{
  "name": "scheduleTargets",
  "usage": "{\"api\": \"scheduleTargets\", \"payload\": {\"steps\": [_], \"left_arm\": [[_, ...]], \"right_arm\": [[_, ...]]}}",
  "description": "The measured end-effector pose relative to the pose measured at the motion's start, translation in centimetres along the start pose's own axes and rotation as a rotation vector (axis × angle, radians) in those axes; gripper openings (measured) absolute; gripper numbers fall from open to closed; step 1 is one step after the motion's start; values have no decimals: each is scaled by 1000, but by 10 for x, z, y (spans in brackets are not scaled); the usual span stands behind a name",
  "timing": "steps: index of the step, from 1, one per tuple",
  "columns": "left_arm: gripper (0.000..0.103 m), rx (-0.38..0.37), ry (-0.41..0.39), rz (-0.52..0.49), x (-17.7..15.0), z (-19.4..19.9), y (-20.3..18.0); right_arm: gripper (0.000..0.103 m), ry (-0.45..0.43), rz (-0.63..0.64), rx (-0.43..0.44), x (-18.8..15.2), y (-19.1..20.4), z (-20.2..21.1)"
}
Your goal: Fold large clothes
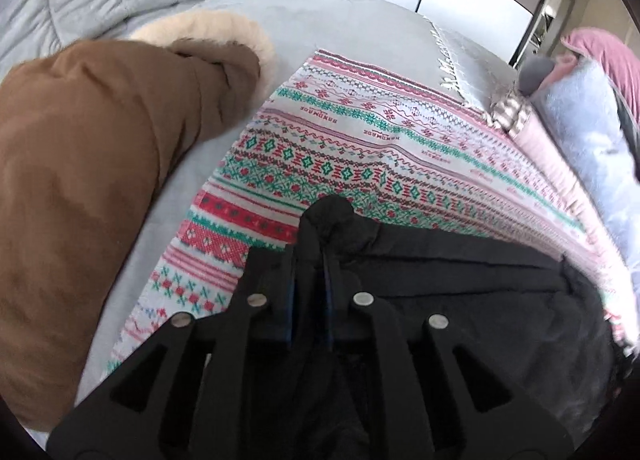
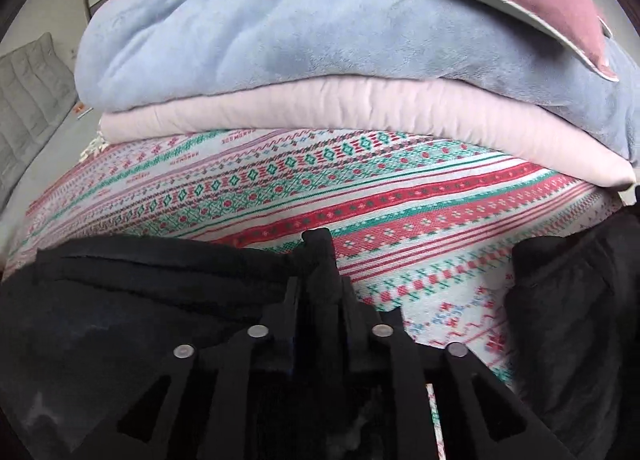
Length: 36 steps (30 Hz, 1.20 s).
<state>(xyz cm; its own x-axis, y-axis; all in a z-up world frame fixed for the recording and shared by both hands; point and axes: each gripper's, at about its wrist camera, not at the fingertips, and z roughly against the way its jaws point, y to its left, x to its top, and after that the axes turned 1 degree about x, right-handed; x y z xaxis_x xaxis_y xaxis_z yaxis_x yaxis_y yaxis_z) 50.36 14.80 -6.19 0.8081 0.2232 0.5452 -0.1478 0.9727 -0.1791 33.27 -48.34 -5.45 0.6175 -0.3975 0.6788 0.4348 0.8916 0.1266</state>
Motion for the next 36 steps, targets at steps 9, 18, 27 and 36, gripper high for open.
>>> {"api": "scheduleTargets", "payload": {"steps": [9, 18, 27, 36], "left_arm": [[52, -145, -133, -211, -32, 116, -64], [57, -206, 33, -574, -148, 98, -184], [58, -124, 82, -591, -160, 63, -177], [57, -189, 63, -575, -146, 93, -186]], "right_arm": [[48, -99, -8, 264, -31, 21, 124], [67, 29, 181, 340, -92, 80, 125], [71, 162, 243, 240, -102, 84, 66], [73, 198, 243, 221, -99, 87, 57]]}}
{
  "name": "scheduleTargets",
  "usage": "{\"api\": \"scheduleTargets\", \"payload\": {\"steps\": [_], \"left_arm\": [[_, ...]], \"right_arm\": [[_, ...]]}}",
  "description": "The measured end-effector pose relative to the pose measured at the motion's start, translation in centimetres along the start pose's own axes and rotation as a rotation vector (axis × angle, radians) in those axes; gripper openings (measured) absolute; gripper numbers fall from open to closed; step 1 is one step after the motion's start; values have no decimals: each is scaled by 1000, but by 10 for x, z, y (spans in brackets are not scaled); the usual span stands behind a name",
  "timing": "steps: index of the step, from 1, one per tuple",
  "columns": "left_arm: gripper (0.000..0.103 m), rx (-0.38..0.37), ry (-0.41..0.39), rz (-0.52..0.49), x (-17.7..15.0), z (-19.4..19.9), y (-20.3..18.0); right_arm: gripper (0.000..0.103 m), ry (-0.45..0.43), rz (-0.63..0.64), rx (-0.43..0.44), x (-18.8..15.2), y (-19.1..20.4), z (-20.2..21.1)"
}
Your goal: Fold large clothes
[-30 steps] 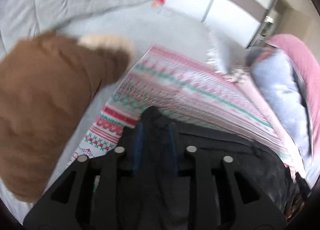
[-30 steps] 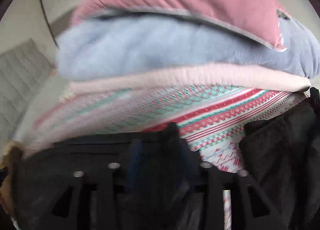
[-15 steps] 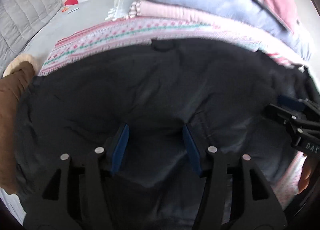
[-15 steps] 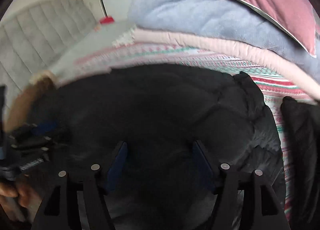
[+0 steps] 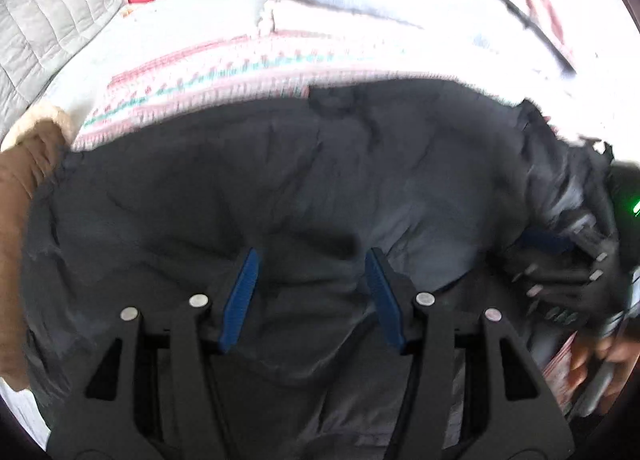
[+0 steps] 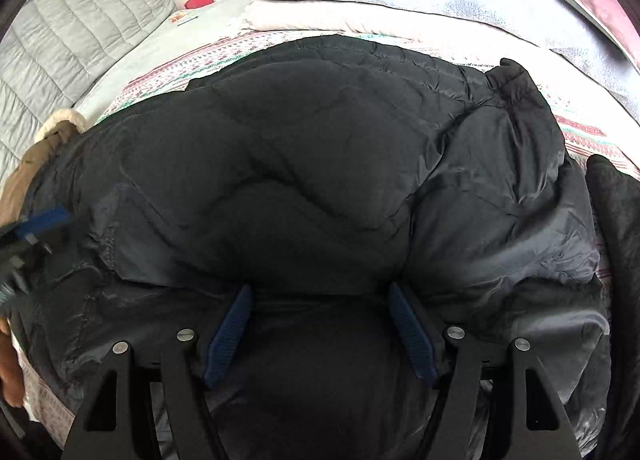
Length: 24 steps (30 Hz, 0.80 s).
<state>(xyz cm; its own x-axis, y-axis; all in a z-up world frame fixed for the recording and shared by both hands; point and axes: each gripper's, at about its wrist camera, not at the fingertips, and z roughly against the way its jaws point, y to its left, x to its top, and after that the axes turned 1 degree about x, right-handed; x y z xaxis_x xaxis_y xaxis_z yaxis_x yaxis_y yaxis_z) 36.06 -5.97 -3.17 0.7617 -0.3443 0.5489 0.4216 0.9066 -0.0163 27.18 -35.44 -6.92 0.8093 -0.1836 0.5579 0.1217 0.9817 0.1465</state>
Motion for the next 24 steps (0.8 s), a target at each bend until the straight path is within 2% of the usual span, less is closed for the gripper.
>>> {"api": "scheduleTargets", "payload": {"steps": [4, 6, 8, 13, 15, 19, 22, 24], "left_arm": [[57, 21, 28, -46, 26, -10, -18], [58, 40, 107, -52, 38, -36, -22], [61, 71, 160, -59, 42, -57, -25], [64, 118, 188, -86, 39, -67, -32], [64, 114, 197, -62, 48, -64, -31], [64, 101, 142, 6, 77, -54, -20], [64, 86, 186, 40, 95, -75, -16], [64, 132, 229, 39, 97, -97, -16]], "right_arm": [[79, 2, 7, 1, 4, -1, 0], [80, 2, 14, 2, 5, -1, 0], [81, 2, 18, 10, 6, -2, -1], [83, 18, 20, 11, 15, -3, -9], [84, 21, 14, 11, 2, 5, -6], [86, 25, 4, 16, 4, 8, -6], [86, 26, 6, 20, 7, 8, -6], [86, 28, 4, 27, 11, 6, -8]]}}
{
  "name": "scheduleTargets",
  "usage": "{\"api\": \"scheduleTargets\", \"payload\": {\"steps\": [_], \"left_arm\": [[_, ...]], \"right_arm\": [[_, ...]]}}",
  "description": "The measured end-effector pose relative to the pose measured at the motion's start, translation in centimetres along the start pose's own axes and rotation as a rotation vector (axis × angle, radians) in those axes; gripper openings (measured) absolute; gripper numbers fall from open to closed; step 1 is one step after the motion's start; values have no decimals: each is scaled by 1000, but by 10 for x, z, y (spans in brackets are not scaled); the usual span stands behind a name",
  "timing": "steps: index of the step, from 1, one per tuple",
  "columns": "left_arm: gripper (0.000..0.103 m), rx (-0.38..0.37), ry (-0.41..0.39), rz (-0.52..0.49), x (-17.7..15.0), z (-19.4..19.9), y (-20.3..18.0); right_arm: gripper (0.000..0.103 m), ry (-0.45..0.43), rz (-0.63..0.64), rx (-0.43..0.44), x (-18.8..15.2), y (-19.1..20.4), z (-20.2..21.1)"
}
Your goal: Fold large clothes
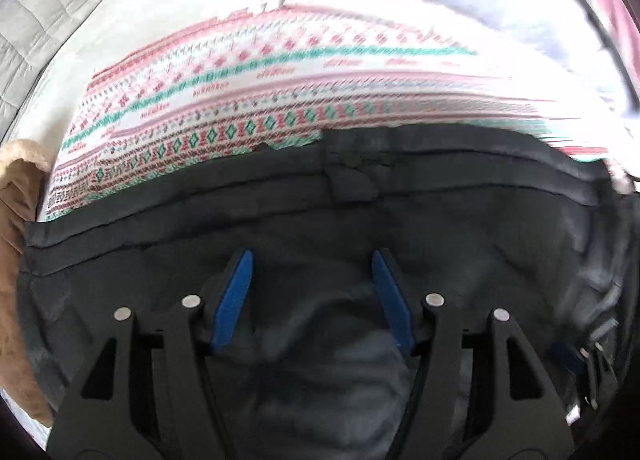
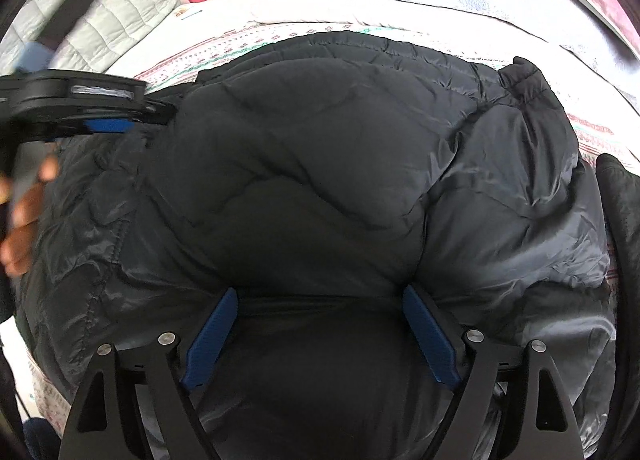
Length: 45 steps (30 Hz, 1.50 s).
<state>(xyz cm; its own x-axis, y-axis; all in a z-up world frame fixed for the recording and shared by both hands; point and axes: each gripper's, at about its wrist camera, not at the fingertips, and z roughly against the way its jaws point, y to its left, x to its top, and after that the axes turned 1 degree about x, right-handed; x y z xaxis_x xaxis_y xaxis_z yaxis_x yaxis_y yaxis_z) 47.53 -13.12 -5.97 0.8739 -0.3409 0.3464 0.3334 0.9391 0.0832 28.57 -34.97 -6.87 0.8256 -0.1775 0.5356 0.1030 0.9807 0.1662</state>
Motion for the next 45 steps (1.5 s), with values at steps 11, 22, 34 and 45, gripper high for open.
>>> {"api": "scheduleTargets", "payload": {"steps": [11, 22, 34, 45], "left_arm": [[64, 15, 21, 38, -1, -12, 10], [64, -154, -128, -101, -140, 82, -4], [64, -87, -162, -175, -171, 55, -21], [64, -116, -157, -138, -166, 53, -10]], "right_arm": [[90, 7, 0, 12, 3, -4, -1], [95, 5, -2, 16, 6, -1, -3], [97, -225, -103, 74, -25, -27, 73], [97, -398, -761, 228, -161, -136, 113]]}}
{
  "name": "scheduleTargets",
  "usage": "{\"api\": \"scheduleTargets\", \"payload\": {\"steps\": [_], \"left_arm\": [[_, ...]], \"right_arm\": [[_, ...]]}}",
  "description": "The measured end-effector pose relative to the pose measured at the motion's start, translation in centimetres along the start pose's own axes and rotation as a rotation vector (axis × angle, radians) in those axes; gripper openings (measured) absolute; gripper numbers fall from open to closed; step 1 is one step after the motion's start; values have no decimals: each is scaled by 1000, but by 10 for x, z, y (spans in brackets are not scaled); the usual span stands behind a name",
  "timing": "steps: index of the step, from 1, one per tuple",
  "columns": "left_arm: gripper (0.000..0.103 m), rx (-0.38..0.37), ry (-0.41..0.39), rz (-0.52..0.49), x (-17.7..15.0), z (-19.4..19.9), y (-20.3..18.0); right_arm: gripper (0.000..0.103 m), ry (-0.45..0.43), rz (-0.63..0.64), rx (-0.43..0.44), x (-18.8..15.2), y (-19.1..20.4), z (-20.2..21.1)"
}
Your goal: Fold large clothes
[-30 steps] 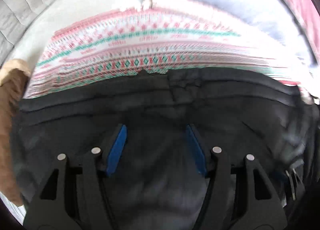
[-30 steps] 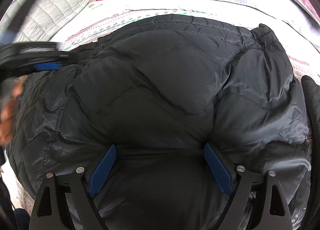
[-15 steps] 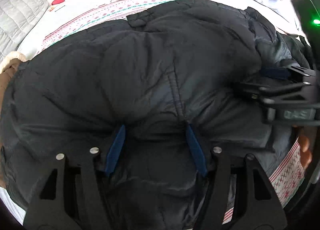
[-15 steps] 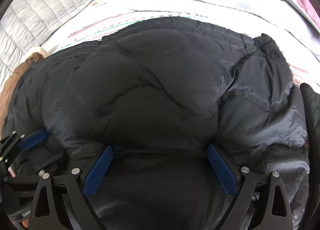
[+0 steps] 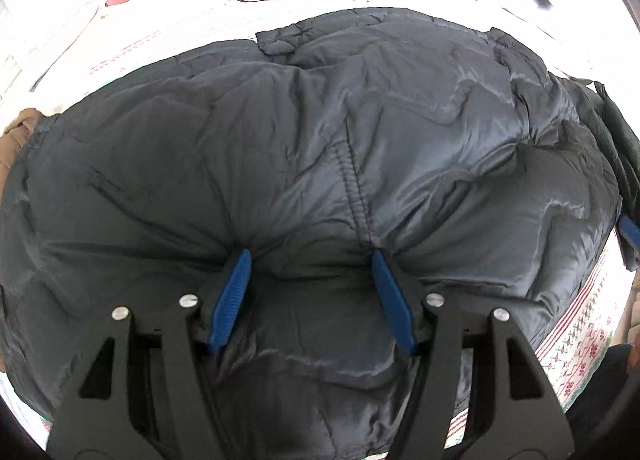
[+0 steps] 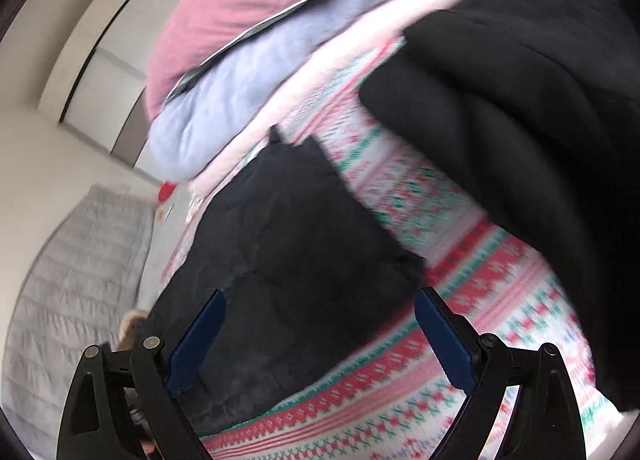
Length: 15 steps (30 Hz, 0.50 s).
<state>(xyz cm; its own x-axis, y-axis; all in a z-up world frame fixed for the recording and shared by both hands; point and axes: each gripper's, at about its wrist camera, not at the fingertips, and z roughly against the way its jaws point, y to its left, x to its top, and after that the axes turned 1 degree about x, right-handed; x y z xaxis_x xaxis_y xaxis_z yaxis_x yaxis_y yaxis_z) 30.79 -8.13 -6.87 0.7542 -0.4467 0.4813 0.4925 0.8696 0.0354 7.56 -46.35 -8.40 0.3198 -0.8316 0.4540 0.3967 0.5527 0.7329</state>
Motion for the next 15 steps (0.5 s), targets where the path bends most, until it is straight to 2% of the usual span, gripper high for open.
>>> {"api": "scheduleTargets", "payload": {"steps": [2, 3, 6, 8, 10, 15], "left_arm": [[64, -2, 0, 4, 1, 0, 0], [64, -1, 0, 5, 2, 0, 0], [64, -2, 0, 16, -1, -1, 3], [64, 0, -1, 16, -2, -1, 5], [64, 0, -2, 17, -2, -2, 4], [64, 6, 1, 19, -2, -1, 2]], "right_arm": [[97, -36, -68, -11, 7, -16, 6], [97, -11, -88, -20, 10, -19, 2], [94, 160, -112, 20, 9, -22, -30], [86, 224, -150, 71, 6, -24, -47], [85, 234, -171, 73, 5, -28, -53], [84, 208, -128, 66, 9, -13, -70]]}}
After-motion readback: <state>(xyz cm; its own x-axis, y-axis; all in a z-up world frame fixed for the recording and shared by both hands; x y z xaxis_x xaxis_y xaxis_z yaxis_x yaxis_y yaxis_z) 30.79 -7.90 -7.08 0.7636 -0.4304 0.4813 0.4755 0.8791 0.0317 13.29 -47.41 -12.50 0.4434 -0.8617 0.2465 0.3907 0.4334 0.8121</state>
